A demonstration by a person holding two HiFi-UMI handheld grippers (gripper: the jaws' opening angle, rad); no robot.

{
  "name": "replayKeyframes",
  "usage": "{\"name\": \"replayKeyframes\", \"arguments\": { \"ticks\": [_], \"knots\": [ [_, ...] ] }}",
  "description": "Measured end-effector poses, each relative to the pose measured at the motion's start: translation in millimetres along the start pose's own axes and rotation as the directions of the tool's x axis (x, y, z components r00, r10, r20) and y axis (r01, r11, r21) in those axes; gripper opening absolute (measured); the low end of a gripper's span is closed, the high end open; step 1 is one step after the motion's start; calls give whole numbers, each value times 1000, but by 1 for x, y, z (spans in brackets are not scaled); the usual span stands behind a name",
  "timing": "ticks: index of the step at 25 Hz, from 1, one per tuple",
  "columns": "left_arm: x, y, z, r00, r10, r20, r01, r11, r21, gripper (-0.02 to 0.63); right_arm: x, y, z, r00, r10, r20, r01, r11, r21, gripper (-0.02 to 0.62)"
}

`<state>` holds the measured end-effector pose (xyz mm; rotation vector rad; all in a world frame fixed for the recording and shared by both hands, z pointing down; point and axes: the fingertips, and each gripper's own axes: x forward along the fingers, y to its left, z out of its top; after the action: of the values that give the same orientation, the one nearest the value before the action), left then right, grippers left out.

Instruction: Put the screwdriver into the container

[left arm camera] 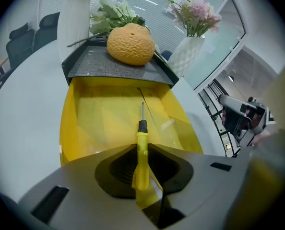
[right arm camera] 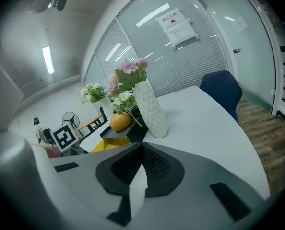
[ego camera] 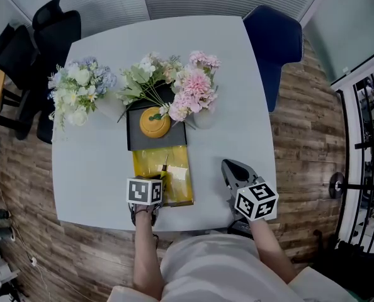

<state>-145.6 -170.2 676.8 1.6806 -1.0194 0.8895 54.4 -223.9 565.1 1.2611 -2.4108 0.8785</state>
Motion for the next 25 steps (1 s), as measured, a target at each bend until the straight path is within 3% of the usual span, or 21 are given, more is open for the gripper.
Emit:
{"name": "replayKeyframes", "arguments": {
  "ticks": [25],
  "knots": [
    [-4,-4,3,998,42,45,-44,998,48,100,-16,3,2,1000,-7,19,7,999,-32,15]
  ]
}}
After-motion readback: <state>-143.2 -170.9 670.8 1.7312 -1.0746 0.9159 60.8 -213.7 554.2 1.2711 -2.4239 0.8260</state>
